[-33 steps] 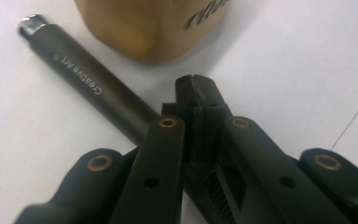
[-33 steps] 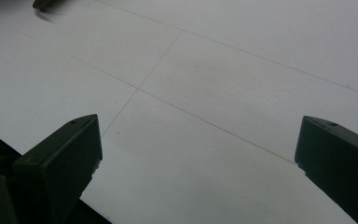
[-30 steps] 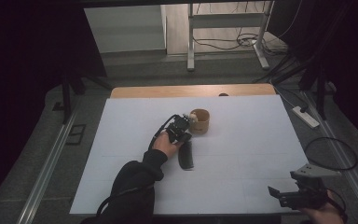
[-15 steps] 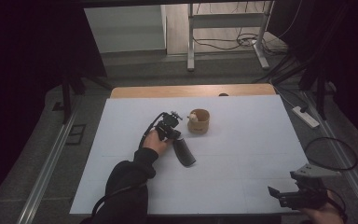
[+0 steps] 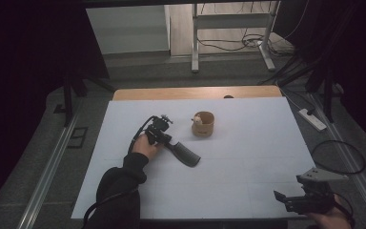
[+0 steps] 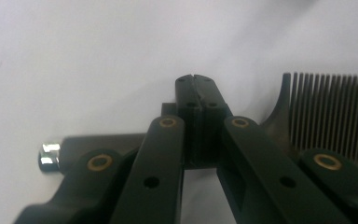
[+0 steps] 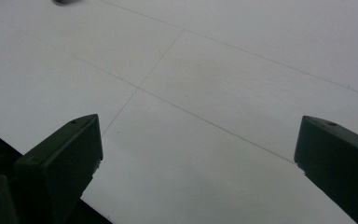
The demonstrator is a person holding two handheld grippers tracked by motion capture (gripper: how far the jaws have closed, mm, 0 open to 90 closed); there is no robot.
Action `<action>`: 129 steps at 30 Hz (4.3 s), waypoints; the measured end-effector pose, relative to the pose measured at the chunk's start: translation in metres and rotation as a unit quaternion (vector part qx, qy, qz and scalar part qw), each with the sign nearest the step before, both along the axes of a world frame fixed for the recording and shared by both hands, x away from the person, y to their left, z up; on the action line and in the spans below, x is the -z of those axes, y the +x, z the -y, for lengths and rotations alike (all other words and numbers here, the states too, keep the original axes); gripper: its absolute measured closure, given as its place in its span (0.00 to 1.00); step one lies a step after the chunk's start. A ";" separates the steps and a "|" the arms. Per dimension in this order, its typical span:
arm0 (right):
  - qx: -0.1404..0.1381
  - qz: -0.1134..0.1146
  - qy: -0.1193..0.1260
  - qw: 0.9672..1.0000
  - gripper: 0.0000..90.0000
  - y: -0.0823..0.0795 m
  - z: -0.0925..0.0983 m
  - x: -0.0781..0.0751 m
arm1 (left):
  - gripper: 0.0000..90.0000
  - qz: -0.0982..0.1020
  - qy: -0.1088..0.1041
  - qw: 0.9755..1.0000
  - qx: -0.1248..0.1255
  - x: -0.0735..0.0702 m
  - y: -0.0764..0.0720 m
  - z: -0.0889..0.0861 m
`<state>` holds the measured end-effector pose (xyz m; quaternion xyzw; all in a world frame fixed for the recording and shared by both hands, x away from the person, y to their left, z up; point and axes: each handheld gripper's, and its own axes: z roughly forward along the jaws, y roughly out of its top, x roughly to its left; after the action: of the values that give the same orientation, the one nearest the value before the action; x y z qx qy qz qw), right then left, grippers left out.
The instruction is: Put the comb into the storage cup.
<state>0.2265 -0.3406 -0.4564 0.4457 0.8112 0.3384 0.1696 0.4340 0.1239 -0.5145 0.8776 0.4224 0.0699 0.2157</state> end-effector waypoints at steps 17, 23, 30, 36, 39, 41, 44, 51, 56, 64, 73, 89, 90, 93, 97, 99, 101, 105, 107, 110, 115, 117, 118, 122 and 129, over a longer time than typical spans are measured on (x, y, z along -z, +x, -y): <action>-0.001 0.000 -0.002 1.000 0.01 0.000 -0.001 0.000 | 0.98 -0.027 0.006 1.000 -0.011 0.000 -0.051 -0.044; -0.002 0.002 -0.003 1.000 0.01 -0.001 -0.001 0.000 | 0.98 -0.036 0.006 0.999 -0.016 -0.001 -0.072 -0.050; -0.003 0.004 -0.004 1.000 0.01 -0.001 -0.001 0.000 | 0.98 -0.056 0.004 0.998 -0.016 -0.002 -0.098 -0.055; -0.005 0.004 -0.005 1.000 0.01 -0.001 -0.001 0.000 | 0.98 -0.067 0.012 0.998 -0.013 -0.003 -0.112 -0.053; -0.005 0.006 -0.006 1.000 0.01 -0.001 -0.002 -0.001 | 0.99 -0.067 0.026 0.997 -0.004 -0.004 -0.119 -0.046; -0.006 0.007 -0.006 1.000 0.02 -0.001 -0.002 -0.001 | 0.98 -0.070 0.030 0.997 0.002 -0.005 -0.124 -0.041; -0.006 0.007 -0.008 1.000 0.02 -0.002 -0.002 -0.001 | 0.98 -0.075 0.026 0.997 0.001 -0.006 -0.129 -0.039; -0.008 0.008 -0.010 1.000 0.02 -0.002 -0.003 0.000 | 0.98 -0.081 0.011 0.996 -0.021 -0.008 -0.131 -0.043; -0.009 0.008 -0.011 1.000 0.02 -0.002 -0.003 0.000 | 0.95 -0.065 -0.009 0.997 -0.038 -0.013 -0.133 -0.049; -0.009 0.009 -0.011 1.000 0.02 -0.002 -0.003 -0.001 | 0.71 -0.040 -0.047 0.996 -0.066 -0.024 -0.144 -0.057; -0.010 0.009 -0.011 1.000 0.02 -0.002 -0.003 -0.001 | 0.36 -0.013 -0.058 0.995 -0.075 -0.034 -0.158 -0.054; -0.010 0.008 -0.013 1.000 0.02 -0.002 -0.004 -0.001 | 0.00 0.000 -0.069 0.995 -0.078 -0.043 -0.165 -0.048; -0.010 0.008 -0.012 1.000 0.02 -0.002 -0.004 0.000 | 0.00 0.001 -0.066 0.995 -0.074 -0.042 -0.165 -0.046; -0.011 0.008 -0.013 1.000 0.02 -0.002 -0.004 0.000 | 0.00 0.008 -0.053 0.996 -0.068 -0.040 -0.163 -0.043; -0.012 0.008 -0.014 1.000 0.02 -0.002 -0.004 0.000 | 0.00 0.009 -0.045 0.997 -0.064 -0.034 -0.160 -0.041; -0.014 0.008 -0.015 1.000 0.02 -0.002 -0.004 0.000 | 0.00 0.006 -0.045 0.997 -0.063 -0.032 -0.158 -0.041; -0.014 0.007 -0.015 1.000 0.02 -0.002 -0.004 0.000 | 0.00 0.004 -0.047 0.997 -0.062 -0.030 -0.156 -0.040; -0.015 0.006 -0.016 1.000 0.02 -0.001 -0.004 0.000 | 0.00 0.002 -0.041 0.997 -0.059 -0.026 -0.152 -0.037; -0.015 0.006 -0.016 1.000 0.02 -0.001 -0.004 0.000 | 0.00 -0.001 -0.037 0.998 -0.057 -0.023 -0.150 -0.035; -0.015 0.005 -0.017 1.000 0.02 -0.001 -0.005 0.000 | 0.00 -0.004 -0.034 0.998 -0.057 -0.021 -0.147 -0.033; -0.015 0.003 -0.018 1.000 0.02 -0.001 -0.005 0.000 | 0.00 -0.004 -0.031 0.998 -0.058 -0.016 -0.143 -0.030; -0.015 0.003 -0.018 1.000 0.02 -0.001 -0.005 0.000 | 0.00 -0.006 -0.028 0.998 -0.057 -0.013 -0.141 -0.028; -0.015 0.003 -0.018 1.000 0.02 -0.001 -0.005 0.000 | 0.00 -0.008 -0.025 0.998 -0.055 -0.012 -0.141 -0.027; -0.016 0.003 -0.019 1.000 0.02 -0.001 -0.005 0.000 | 0.00 -0.014 -0.015 0.999 -0.050 -0.008 -0.138 -0.023; -0.016 0.002 -0.019 1.000 0.02 -0.001 -0.005 0.001 | 0.00 -0.030 0.008 0.999 -0.042 0.002 -0.132 -0.015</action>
<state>0.2259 -0.3353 -0.4570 0.4291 0.8241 0.3263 0.1740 0.3021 0.1392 -0.5168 0.8624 0.4647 0.0555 0.1928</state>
